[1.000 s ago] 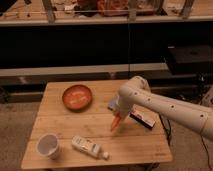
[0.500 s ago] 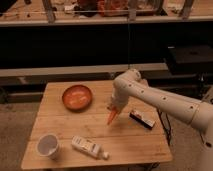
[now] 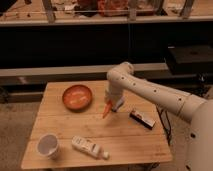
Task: Place the pepper in the ceramic bowl
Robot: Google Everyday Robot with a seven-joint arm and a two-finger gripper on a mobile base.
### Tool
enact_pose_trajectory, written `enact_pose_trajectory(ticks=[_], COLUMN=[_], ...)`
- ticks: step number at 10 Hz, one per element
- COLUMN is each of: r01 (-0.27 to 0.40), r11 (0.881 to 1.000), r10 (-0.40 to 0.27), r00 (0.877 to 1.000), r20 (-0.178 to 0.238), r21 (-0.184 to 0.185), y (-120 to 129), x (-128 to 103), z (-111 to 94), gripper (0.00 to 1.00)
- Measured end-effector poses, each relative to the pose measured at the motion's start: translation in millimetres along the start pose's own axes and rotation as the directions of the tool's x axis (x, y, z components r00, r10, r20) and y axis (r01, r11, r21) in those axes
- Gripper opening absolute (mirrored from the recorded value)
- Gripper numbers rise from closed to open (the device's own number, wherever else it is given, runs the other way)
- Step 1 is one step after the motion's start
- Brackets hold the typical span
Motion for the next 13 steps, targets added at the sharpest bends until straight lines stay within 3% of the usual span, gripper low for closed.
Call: enact_pose_trajectory(ticks=[3, 13], r01=[0.027, 0.074], r11=[1.0, 0.997], r10=[-0.027, -0.073], r00=[1.0, 0.997], r20=[-0.01, -0.034], r21=[-0.001, 0.004], y=[-34.1, -81.6], x=[3.4, 7.7], z=[-4.6, -3.1], gripper=[0.13, 0.13])
